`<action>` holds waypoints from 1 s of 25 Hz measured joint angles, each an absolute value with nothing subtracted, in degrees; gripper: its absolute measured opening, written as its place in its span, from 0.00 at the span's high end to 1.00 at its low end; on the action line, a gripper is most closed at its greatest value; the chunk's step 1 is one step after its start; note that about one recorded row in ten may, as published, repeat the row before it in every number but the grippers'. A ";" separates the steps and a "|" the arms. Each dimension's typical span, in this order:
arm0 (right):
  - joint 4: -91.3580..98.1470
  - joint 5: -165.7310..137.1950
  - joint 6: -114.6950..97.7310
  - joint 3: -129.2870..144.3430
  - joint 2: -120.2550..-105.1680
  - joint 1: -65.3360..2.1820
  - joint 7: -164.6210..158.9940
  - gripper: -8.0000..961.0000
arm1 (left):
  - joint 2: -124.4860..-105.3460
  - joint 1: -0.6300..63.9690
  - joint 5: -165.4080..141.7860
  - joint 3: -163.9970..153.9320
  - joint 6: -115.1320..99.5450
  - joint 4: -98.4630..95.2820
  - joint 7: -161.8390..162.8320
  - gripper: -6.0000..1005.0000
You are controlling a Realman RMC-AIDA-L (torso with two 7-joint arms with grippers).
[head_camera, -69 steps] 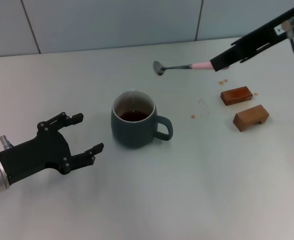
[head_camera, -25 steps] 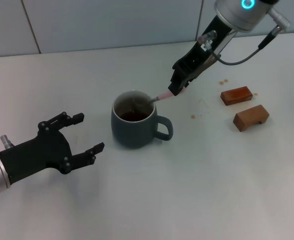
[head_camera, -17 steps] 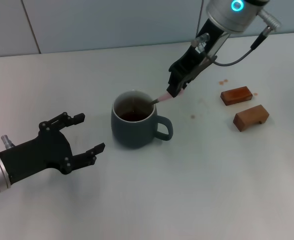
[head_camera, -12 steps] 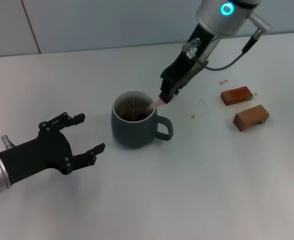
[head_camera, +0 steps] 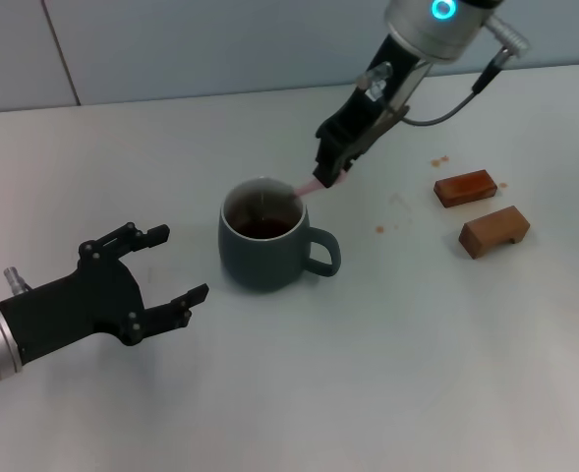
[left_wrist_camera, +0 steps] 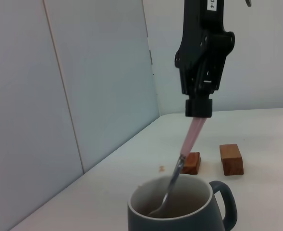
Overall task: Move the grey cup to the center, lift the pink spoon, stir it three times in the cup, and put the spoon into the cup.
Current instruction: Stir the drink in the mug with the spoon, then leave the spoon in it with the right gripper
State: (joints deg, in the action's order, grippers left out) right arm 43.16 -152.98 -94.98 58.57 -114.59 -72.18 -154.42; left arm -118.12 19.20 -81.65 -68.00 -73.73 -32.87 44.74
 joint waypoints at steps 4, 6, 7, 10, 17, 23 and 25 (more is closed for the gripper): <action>43.15 -152.96 -98.30 58.53 -114.28 -72.27 -154.66 0.87 | -118.12 19.07 -81.65 -68.05 -73.74 -32.87 44.71 0.17; 43.08 -152.78 -99.01 58.43 -114.58 -72.71 -154.66 0.86 | -118.13 19.05 -81.65 -68.08 -73.74 -32.87 44.67 0.17; 42.97 -152.70 -99.19 58.38 -114.80 -73.02 -154.56 0.86 | -118.12 19.05 -81.65 -68.08 -73.74 -32.85 44.65 0.17; 42.33 -152.66 -98.09 58.37 -115.45 -73.97 -153.91 0.86 | -118.12 19.14 -81.65 -68.14 -73.74 -32.81 44.65 0.17; 40.51 -154.00 -94.77 58.67 -114.58 -74.60 -153.62 0.85 | -118.13 19.28 -81.64 -68.22 -73.83 -33.07 44.76 0.17; 40.28 -153.95 -98.00 58.18 -113.58 -73.91 -154.11 0.84 | -118.12 19.32 -81.64 -68.20 -73.83 -32.87 44.70 0.17; 40.30 -153.68 -98.96 58.25 -114.20 -74.06 -154.10 0.84 | -118.12 19.33 -81.64 -68.20 -73.83 -32.83 44.67 0.17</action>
